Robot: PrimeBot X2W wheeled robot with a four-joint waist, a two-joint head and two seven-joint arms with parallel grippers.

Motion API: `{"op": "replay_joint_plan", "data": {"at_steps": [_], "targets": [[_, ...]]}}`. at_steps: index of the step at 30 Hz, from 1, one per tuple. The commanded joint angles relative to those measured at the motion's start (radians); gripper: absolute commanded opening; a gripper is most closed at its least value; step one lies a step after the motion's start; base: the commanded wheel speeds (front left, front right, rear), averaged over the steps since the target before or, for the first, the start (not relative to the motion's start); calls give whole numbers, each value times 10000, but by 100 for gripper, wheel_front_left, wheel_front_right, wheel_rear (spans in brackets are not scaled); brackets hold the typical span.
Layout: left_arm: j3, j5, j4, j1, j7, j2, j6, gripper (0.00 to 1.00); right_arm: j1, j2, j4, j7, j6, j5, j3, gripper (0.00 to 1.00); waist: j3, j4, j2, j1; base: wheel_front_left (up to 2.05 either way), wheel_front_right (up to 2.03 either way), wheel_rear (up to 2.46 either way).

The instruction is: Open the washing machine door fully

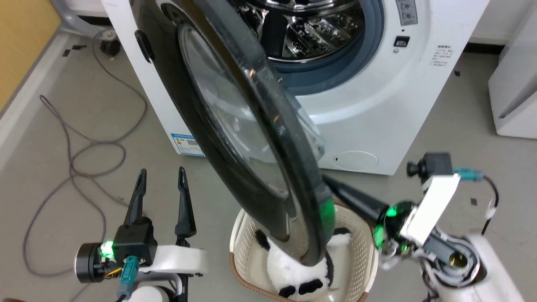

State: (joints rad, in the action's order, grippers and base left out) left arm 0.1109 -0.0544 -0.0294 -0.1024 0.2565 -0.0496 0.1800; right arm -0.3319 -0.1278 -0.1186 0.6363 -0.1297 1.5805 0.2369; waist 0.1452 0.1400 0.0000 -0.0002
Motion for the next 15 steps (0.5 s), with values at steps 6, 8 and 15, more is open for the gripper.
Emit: {"op": "replay_joint_plan", "data": {"at_steps": [6,8,15], "targets": [[-61,169,-156,324,53,-6,-181,100,1019,283,320,-39,-10,77,350,0,-354,-12,0,2,0,0,0],[-67,183,-169,355,53,-6,-201,100,1122,319,337,-53,-10,75,402,0,-395,-18,0,2,0,0,0],[-222,260,-278,720,53,-6,-334,100,1809,523,612,-544,-10,-117,571,0,-890,-145,0,2,0,0,0]]}}
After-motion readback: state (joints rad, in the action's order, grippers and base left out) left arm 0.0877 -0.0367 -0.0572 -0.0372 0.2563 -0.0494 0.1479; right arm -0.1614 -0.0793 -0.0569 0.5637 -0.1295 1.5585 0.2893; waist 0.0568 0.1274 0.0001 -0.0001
